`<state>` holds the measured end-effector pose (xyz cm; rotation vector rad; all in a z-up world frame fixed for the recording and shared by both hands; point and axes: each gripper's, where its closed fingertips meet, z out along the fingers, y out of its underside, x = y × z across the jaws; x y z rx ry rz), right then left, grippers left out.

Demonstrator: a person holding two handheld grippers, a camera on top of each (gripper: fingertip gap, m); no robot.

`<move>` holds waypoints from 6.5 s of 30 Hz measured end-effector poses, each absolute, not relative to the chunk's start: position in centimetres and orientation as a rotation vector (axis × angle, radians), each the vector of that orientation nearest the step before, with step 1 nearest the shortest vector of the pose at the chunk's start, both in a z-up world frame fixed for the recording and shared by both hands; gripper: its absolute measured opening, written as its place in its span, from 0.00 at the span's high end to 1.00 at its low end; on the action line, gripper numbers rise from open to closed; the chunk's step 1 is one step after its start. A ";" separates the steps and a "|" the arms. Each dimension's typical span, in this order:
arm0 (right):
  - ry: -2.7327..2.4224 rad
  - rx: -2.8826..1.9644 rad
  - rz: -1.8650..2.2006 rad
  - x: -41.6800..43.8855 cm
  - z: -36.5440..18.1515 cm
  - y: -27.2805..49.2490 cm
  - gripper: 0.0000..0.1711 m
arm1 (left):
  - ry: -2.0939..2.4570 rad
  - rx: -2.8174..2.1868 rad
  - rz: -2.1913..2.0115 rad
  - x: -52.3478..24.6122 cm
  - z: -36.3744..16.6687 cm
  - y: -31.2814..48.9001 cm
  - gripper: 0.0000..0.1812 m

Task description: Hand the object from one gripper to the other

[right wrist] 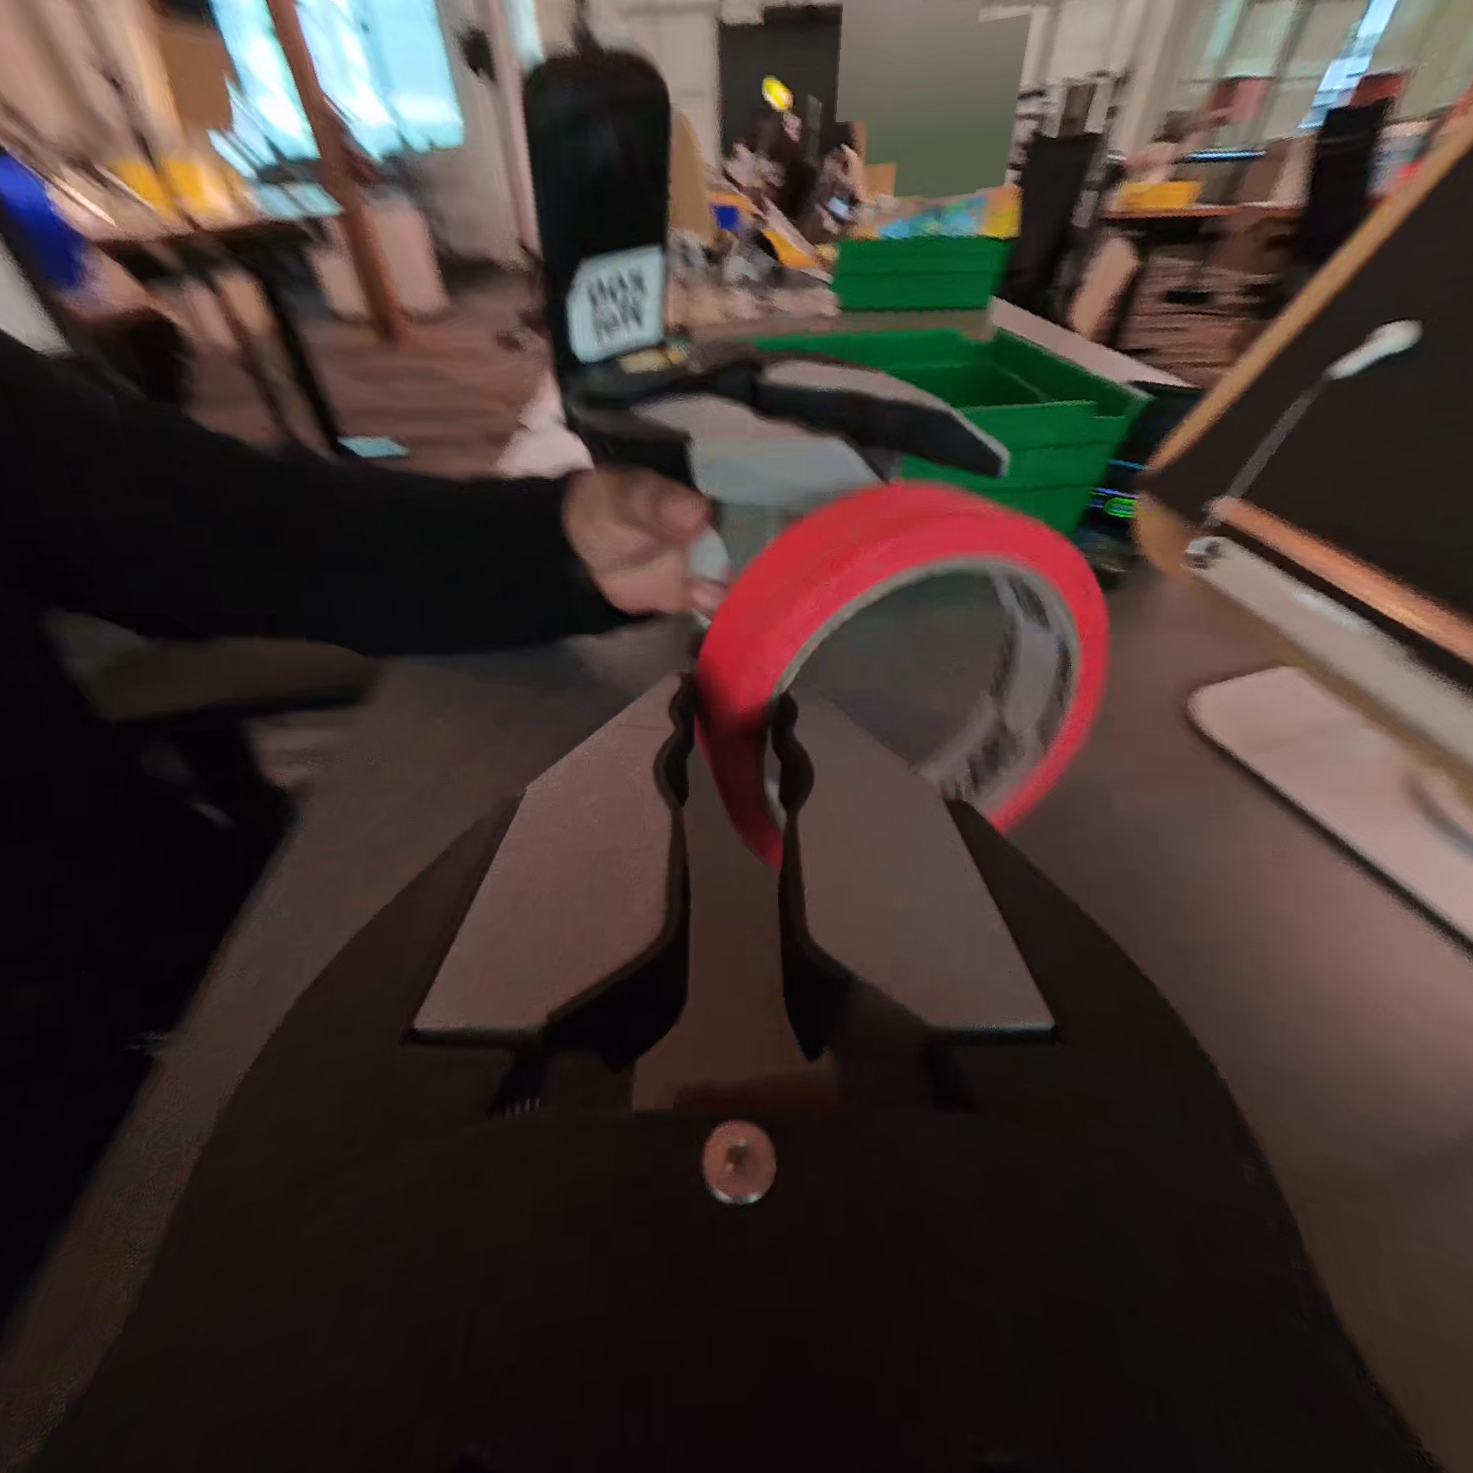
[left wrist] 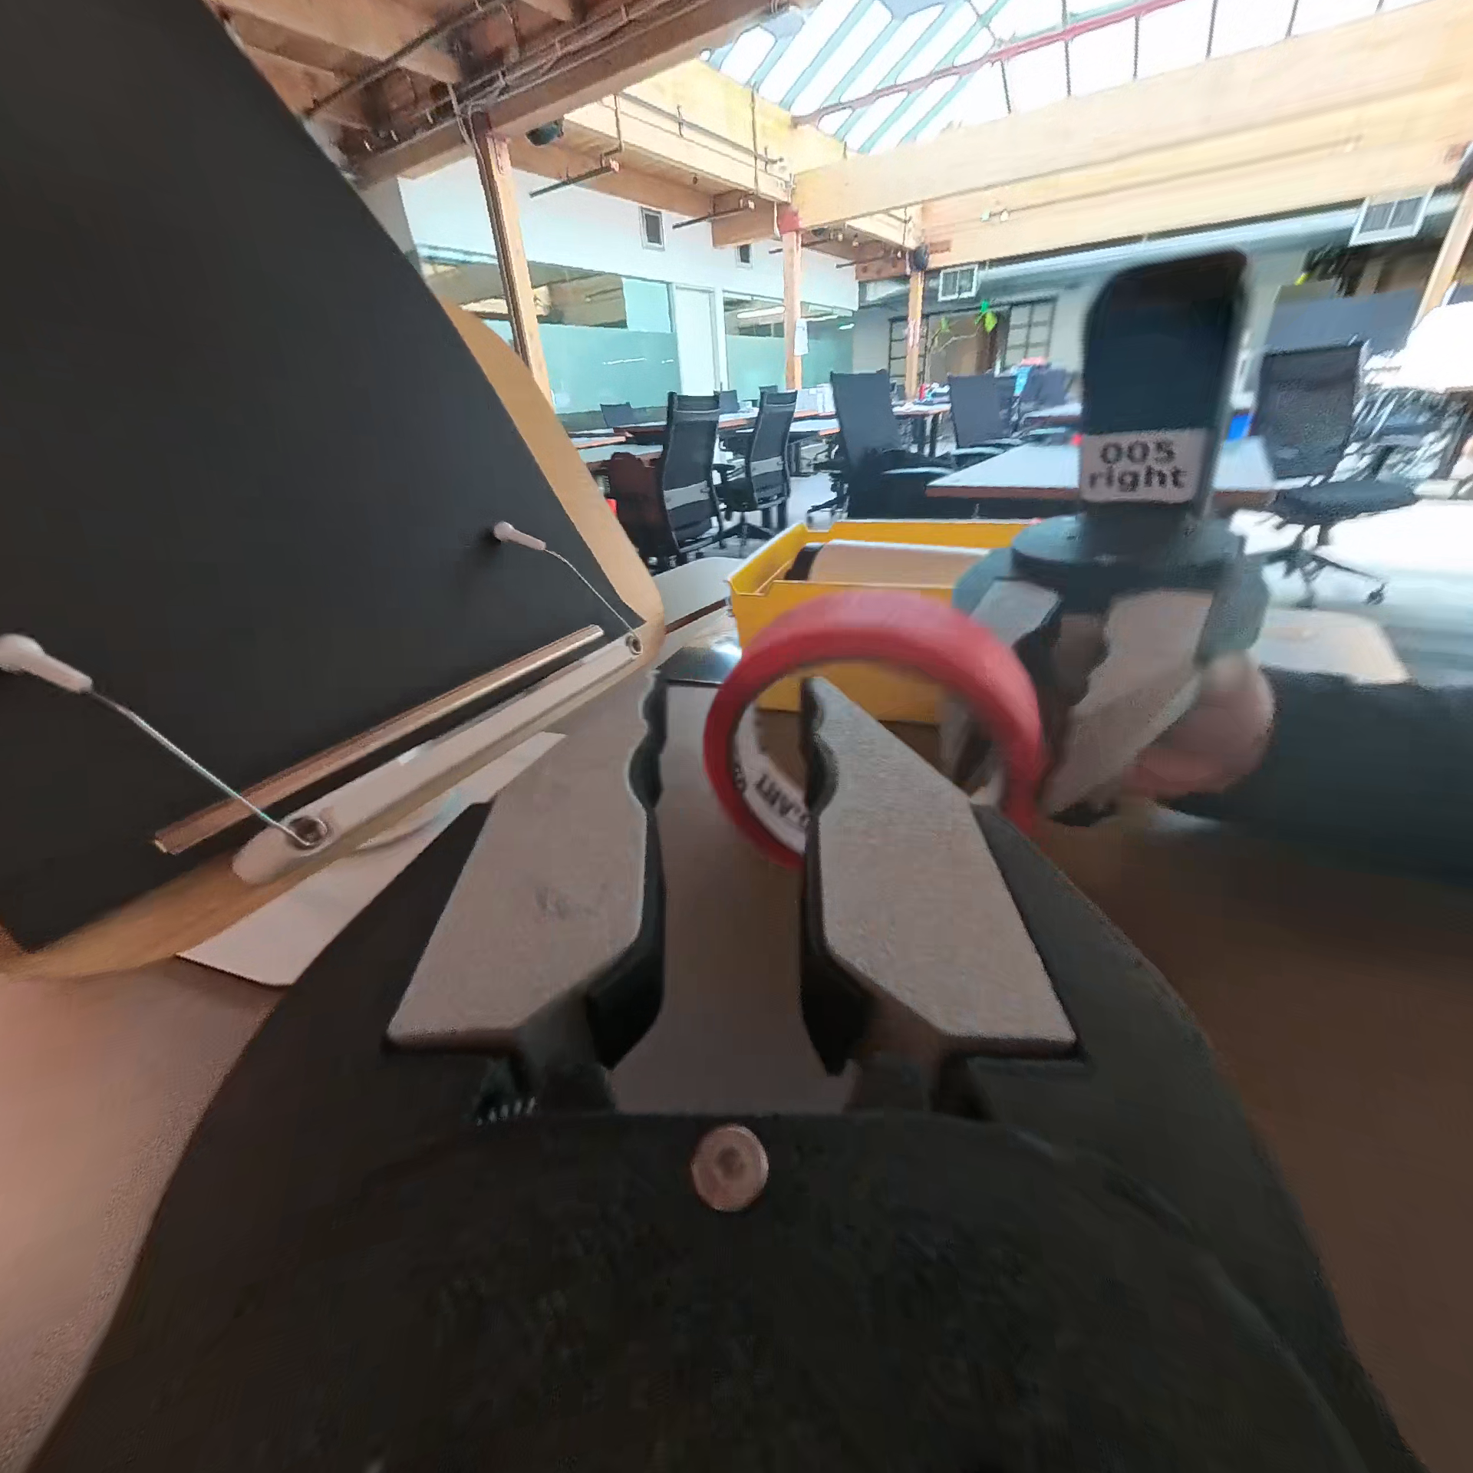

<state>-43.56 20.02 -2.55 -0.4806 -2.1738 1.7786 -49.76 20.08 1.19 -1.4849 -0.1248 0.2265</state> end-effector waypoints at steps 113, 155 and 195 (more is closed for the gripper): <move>-2.057 -0.298 0.916 -46.4 -5.0 23.4 0.95 | 0.171 -1.749 0.134 -46.5 -4.0 20.8 0.72; -2.123 -0.708 2.260 -43.3 -0.2 21.1 0.78 | -0.082 -1.235 -0.619 -45.6 3.2 19.1 0.86; -1.317 -1.205 0.726 -43.8 6.2 45.8 0.84 | -0.195 -1.688 0.036 -50.3 -4.6 21.3 0.90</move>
